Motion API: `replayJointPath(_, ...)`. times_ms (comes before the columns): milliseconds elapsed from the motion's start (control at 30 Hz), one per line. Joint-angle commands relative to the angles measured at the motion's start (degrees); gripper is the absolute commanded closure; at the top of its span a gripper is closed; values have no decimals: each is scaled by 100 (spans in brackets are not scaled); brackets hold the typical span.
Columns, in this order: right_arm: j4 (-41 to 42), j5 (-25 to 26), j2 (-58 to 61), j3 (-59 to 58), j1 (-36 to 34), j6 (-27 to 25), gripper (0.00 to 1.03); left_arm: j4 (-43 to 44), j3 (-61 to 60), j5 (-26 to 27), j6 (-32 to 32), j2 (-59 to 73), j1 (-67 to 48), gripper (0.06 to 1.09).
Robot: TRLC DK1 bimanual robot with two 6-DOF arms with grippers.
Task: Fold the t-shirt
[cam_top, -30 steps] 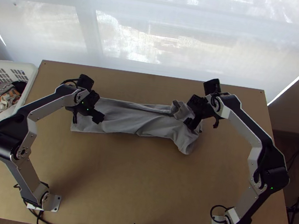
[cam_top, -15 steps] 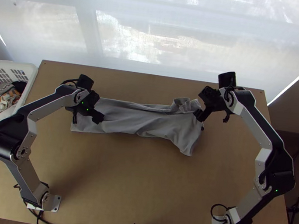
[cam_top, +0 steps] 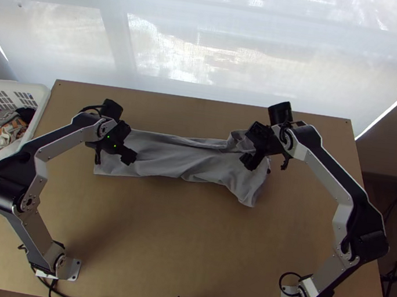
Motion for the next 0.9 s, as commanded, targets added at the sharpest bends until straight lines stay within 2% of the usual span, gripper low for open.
replayJointPath(0, 205, 52, 441, -159, -311, -237, 4, -14, -72, 3, 121, -14, 165, 13)
replayJointPath(233, 205, 140, 880, 271, -873, -404, 4, 22, -265, 3, 341, -23, 420, 13)
replayJointPath(667, 257, 281, 959, 535, -1304, -122, 4, 162, -468, -6, 490, 21, 578, 13)
replayJointPath(867, 152, 272, 406, 368, -1286, 133, 4, 110, -432, 3, 481, -242, 640, 13)
